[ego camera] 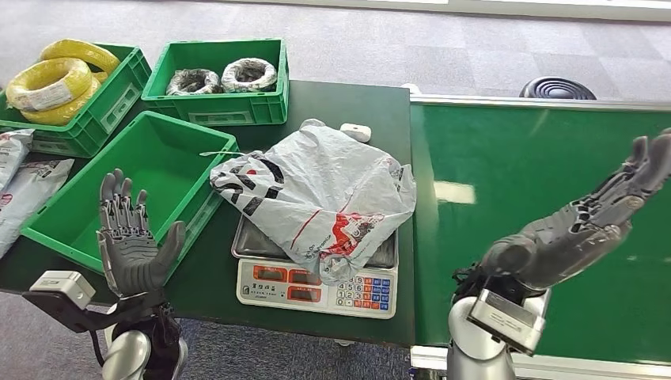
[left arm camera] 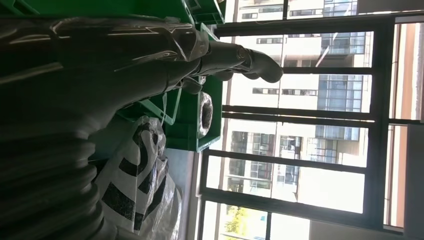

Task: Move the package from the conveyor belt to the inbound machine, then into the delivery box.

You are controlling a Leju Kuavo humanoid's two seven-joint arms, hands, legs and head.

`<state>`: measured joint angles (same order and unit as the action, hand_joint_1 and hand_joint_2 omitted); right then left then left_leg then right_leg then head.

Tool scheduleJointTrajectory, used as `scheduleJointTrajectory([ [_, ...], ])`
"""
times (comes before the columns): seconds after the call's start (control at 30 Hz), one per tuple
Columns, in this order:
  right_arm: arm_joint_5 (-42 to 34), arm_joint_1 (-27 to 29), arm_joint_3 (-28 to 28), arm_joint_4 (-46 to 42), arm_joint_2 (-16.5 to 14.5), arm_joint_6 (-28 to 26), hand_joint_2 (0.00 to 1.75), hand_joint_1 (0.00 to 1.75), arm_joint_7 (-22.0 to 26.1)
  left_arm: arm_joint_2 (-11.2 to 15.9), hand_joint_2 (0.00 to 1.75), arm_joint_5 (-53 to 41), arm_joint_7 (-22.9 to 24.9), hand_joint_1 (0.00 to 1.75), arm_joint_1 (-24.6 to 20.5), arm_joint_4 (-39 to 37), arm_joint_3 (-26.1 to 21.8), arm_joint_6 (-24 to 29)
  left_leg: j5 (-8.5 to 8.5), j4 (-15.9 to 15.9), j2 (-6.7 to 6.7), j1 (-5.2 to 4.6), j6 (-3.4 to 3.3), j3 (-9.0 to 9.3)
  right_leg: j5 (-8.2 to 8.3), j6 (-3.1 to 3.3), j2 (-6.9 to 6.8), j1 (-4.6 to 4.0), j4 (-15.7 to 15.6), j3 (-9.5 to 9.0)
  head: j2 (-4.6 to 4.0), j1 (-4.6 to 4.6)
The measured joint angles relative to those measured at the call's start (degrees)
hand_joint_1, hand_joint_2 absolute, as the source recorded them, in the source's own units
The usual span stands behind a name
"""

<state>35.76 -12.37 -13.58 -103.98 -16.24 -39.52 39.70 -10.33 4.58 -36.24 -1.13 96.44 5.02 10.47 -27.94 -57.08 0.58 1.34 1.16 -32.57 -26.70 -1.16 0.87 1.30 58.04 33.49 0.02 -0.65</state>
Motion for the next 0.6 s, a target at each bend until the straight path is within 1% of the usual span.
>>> scheduleJointTrajectory([
  [0.13, -0.5, 1.6, 1.1, -4.4, -0.5, 0.0, 0.00, 0.00, 0.0, 0.2, 1.75, -1.9, -1.1, 0.00, -0.1, 0.8, 0.1, 0.7, 0.00, 0.0, 0.00, 0.00, 0.00, 0.02, 0.00, 0.00, 0.00, 0.00, 0.0, 0.00, 0.00, -0.01],
  [0.2, -1.5, 2.2, 1.5, -6.3, -0.6, 0.0, 0.00, 0.00, 0.0, 0.5, 1.75, -6.8, -1.3, 0.00, -1.0, 1.7, 0.6, 2.0, 0.01, 0.0, 0.02, 0.00, 0.00, 0.03, 0.00, 0.00, -0.03, 0.00, 0.0, -0.01, 0.00, -0.01],
  [0.23, -2.3, 2.5, 1.7, -7.1, -0.7, 0.0, 0.00, 0.00, 0.0, 0.7, 1.75, -11.0, -0.4, 0.00, -2.1, 2.1, 1.1, 2.9, 0.02, 0.0, 0.05, 0.00, -0.01, 0.04, 0.00, 0.00, -0.07, 0.00, 0.0, -0.02, 0.00, -0.01],
  [0.33, -4.7, 3.2, 2.1, -8.3, -0.8, 0.0, 0.00, 0.00, 0.0, 1.5, 1.75, -28.0, 5.9, 0.00, -8.5, 1.7, 3.9, 5.2, 0.06, 0.0, 0.12, -0.01, -0.04, 0.07, 0.02, -0.02, -0.16, 0.00, 0.0, -0.11, 0.00, -0.01],
  [0.43, -5.0, 3.4, 2.2, -8.7, -0.9, 0.6, 0.00, 0.00, -0.9, 1.7, 1.75, -44.9, 12.5, 0.00, -17.4, -3.5, 8.4, 7.3, 0.13, 0.0, 0.14, -0.03, -0.11, 0.11, 0.10, -0.11, -0.16, 0.03, 0.0, -0.19, 0.00, 0.01],
  [0.5, -5.8, 3.4, 2.2, -8.6, -0.9, 0.4, 0.00, 0.00, -0.5, 1.6, 1.75, -51.3, 15.3, 0.00, -22.9, -8.0, 11.3, 8.2, 0.15, 0.0, 0.08, -0.05, -0.14, 0.13, 0.16, -0.13, -0.13, 0.05, 0.0, -0.21, 0.00, 0.01],
  [0.6, -6.8, 3.4, 2.2, -8.2, -0.9, 0.2, 0.00, 0.00, 0.0, 1.4, 1.75, -54.4, 17.3, 0.00, -28.3, -13.3, 14.5, 8.8, 0.15, 0.0, 0.03, -0.07, -0.15, 0.15, 0.20, -0.14, -0.09, 0.08, 0.0, -0.17, 0.00, -0.01],
])
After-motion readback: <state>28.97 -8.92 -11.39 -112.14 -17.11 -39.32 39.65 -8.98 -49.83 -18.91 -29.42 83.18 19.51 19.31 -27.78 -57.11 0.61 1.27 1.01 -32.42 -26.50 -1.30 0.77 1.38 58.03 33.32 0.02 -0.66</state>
